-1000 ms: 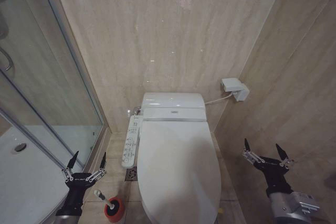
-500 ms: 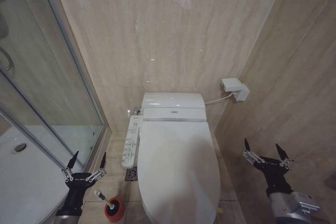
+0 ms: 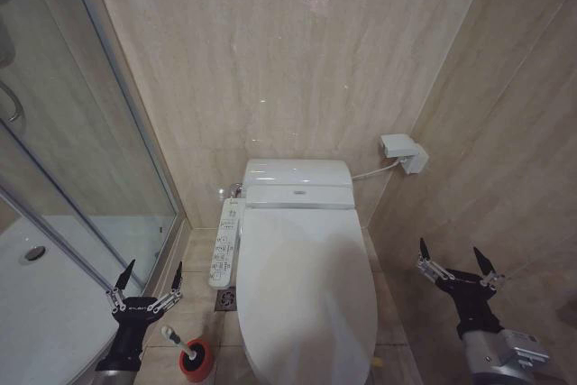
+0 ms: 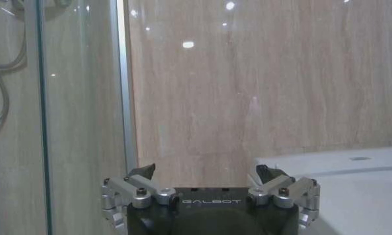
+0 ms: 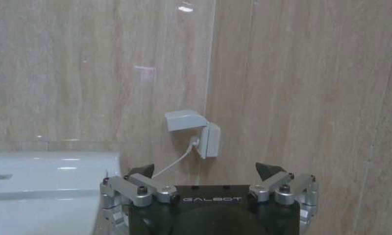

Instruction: Open the toilet lid, clean the toilet bowl with a toilet brush, close the toilet lid, and flush.

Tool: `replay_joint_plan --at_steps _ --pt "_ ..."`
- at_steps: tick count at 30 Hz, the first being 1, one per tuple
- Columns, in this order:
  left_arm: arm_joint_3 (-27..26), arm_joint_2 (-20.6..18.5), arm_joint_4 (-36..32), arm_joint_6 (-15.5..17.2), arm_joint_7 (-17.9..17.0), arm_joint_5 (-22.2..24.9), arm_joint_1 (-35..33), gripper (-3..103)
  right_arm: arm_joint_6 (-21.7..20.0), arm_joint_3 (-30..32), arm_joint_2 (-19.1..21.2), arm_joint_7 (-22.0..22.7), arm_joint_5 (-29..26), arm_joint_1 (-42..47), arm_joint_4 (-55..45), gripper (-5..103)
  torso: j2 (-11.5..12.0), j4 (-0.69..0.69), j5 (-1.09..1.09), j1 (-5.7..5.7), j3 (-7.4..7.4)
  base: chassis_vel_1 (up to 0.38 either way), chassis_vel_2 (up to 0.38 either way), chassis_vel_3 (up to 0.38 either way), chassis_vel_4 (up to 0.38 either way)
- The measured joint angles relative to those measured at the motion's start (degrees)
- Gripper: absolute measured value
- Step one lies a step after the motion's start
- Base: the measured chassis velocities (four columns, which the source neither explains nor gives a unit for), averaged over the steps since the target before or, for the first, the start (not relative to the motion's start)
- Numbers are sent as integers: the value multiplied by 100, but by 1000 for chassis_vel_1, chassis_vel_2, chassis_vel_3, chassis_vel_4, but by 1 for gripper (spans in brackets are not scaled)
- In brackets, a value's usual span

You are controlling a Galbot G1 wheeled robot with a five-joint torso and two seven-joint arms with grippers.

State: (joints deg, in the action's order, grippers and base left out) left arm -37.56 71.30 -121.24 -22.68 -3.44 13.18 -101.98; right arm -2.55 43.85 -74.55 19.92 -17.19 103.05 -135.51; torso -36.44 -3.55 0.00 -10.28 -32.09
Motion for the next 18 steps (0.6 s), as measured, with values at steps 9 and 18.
replay_joint_plan --at_steps 9,18 --pt "0 0 0 0 0 0 0 100 0 0 0 0 0 0 0 100 0 0 0 0 0 0 0 0 0" --pt "0 0 0 0 0 0 0 100 0 0 0 0 0 0 0 100 0 0 0 0 0 0 0 0 0"
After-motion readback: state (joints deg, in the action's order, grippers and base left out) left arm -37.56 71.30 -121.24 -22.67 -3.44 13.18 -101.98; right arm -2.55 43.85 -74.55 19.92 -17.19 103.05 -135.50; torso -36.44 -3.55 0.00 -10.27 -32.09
